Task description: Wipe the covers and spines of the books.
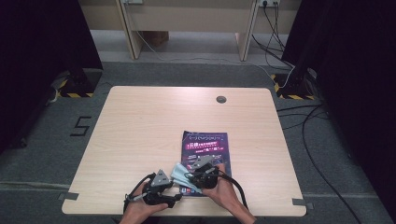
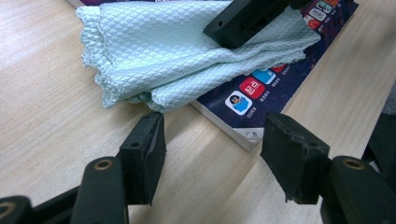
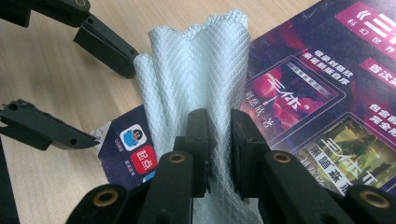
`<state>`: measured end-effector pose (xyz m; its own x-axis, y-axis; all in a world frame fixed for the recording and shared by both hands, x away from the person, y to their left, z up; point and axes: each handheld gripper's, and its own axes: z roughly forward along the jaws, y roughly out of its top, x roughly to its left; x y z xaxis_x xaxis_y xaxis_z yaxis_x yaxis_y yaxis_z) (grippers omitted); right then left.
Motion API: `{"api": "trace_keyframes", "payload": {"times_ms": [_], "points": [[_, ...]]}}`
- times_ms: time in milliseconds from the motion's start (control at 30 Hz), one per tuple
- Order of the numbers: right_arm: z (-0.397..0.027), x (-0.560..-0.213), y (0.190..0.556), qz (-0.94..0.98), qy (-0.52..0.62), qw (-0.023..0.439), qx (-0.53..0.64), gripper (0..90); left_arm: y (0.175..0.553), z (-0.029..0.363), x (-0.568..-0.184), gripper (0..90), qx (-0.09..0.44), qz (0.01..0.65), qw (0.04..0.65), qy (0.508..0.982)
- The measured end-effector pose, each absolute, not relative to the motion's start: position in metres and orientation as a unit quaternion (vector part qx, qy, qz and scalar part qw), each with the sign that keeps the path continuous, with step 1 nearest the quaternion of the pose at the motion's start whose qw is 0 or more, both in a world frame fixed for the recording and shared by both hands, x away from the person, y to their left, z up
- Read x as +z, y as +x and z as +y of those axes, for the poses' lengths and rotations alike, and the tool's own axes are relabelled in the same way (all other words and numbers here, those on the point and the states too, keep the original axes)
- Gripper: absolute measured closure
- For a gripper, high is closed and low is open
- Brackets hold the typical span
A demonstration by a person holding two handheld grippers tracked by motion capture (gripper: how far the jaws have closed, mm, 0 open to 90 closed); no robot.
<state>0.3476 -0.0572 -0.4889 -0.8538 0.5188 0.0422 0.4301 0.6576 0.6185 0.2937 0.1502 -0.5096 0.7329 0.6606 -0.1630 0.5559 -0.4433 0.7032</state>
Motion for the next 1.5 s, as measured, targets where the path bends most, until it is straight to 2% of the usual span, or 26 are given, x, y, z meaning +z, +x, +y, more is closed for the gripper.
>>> {"api": "trace_keyframes", "payload": {"times_ms": [200,367,567,833,933,1067,1500], "points": [[-0.069,-0.489,0.351,0.904,0.272,0.056,0.324,79.1,0.293,0.150,-0.510,39.1,0.069,0.358,0.386,0.847],[-0.097,-0.488,0.354,0.896,0.301,0.061,0.320,79.0,0.293,0.150,-0.509,39.1,0.070,0.358,0.385,0.848],[-0.149,-0.487,0.360,0.877,0.354,0.079,0.314,79.0,0.293,0.150,-0.509,39.2,0.071,0.356,0.384,0.849],[-0.175,-0.485,0.363,0.867,0.382,0.101,0.303,79.1,0.294,0.150,-0.509,39.3,0.073,0.354,0.383,0.850],[-0.172,-0.485,0.360,0.870,0.378,0.112,0.297,79.6,0.294,0.150,-0.509,39.4,0.072,0.354,0.383,0.850],[-0.164,-0.486,0.356,0.871,0.371,0.099,0.306,79.6,0.294,0.150,-0.509,39.4,0.073,0.353,0.382,0.851],[-0.079,-0.488,0.337,0.904,0.276,0.063,0.319,79.5,0.285,0.153,-0.508,38.3,0.072,0.352,0.375,0.855]]}}
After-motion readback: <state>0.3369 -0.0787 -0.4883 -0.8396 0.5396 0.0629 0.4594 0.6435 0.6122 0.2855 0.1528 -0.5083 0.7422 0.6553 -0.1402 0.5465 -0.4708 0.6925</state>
